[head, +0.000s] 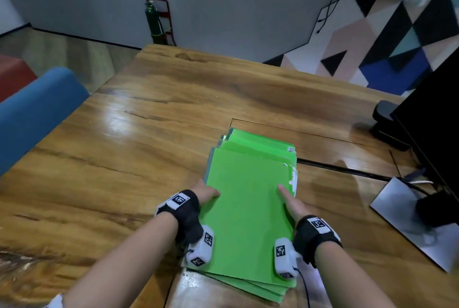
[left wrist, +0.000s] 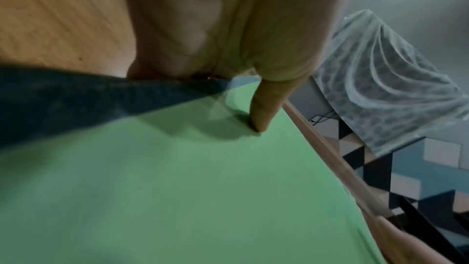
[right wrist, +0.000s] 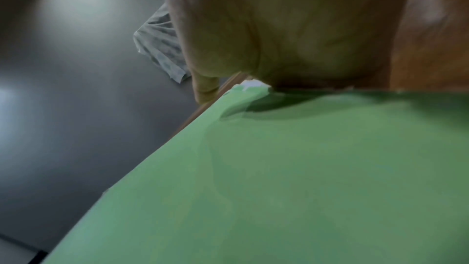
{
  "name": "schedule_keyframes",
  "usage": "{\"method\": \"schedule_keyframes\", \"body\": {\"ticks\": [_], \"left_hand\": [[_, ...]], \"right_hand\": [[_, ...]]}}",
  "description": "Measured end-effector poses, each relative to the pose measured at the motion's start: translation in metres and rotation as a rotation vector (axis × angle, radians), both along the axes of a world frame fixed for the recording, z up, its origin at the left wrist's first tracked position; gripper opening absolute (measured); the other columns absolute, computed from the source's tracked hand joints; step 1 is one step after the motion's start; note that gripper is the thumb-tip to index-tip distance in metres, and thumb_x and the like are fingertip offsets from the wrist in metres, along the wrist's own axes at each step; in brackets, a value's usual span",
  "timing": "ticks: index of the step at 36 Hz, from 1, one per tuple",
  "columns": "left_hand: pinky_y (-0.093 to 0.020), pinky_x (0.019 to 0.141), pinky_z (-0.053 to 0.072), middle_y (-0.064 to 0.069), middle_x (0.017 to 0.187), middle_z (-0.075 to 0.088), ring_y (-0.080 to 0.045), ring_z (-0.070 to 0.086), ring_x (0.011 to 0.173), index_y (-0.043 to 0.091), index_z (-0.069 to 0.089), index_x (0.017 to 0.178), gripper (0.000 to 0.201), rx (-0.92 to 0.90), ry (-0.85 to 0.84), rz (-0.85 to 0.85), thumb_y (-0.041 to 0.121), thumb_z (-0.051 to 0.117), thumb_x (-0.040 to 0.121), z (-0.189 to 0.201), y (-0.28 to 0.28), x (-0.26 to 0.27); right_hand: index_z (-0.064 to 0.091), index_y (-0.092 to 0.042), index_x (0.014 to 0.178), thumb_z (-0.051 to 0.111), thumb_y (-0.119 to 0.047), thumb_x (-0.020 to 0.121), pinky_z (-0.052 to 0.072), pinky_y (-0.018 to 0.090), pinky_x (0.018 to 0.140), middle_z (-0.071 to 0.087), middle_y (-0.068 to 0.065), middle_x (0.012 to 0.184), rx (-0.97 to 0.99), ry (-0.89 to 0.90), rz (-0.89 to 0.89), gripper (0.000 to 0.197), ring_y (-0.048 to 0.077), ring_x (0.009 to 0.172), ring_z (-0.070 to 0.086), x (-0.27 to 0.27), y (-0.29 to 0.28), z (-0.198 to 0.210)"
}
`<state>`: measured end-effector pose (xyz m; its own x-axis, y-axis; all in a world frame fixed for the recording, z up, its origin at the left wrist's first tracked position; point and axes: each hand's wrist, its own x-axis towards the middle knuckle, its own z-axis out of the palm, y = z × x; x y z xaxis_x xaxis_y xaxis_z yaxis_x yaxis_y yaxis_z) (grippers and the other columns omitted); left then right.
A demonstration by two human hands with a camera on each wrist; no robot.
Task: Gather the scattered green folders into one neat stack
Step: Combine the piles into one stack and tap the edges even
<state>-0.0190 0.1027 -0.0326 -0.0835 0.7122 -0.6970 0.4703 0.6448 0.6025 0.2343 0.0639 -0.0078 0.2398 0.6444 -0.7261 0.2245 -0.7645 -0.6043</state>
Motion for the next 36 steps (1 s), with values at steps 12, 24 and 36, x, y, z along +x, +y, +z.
{"method": "schedule_keyframes", "body": {"ticks": [12,24,36], "left_hand": [[-0.045,0.103,0.041,-0.007,0.129,0.056,-0.029,0.056,0.116,0.009,0.046,0.134,0.122,-0.077,-0.216,0.103,0.072,0.08,0.035,-0.011,0.01,-0.019],[-0.046,0.111,0.031,-0.015,0.147,0.036,-0.03,0.039,0.131,0.002,0.017,0.147,0.132,0.286,-0.311,0.287,0.051,0.088,0.046,0.077,0.011,-0.011],[-0.024,0.082,0.054,0.011,0.087,0.074,-0.003,0.069,0.083,0.02,0.06,0.1,0.093,0.63,-0.623,0.025,0.045,0.093,0.017,0.126,0.006,0.006]], "right_hand": [[0.054,-0.002,0.115,0.068,-0.077,0.054,0.05,0.042,0.087,0.062,0.018,0.114,0.186,-0.352,-0.251,0.098,0.034,0.102,0.059,-0.031,0.0,0.002],[0.03,-0.011,0.139,0.073,-0.054,0.071,0.036,0.033,0.093,0.045,0.011,0.138,0.626,-0.251,-0.175,0.092,0.021,0.115,0.046,-0.026,0.022,0.065],[0.026,-0.002,0.14,0.075,-0.032,0.077,0.021,0.013,0.094,0.037,-0.003,0.115,0.877,-0.236,-0.141,0.085,0.008,0.11,0.035,0.012,-0.003,0.091]]}}
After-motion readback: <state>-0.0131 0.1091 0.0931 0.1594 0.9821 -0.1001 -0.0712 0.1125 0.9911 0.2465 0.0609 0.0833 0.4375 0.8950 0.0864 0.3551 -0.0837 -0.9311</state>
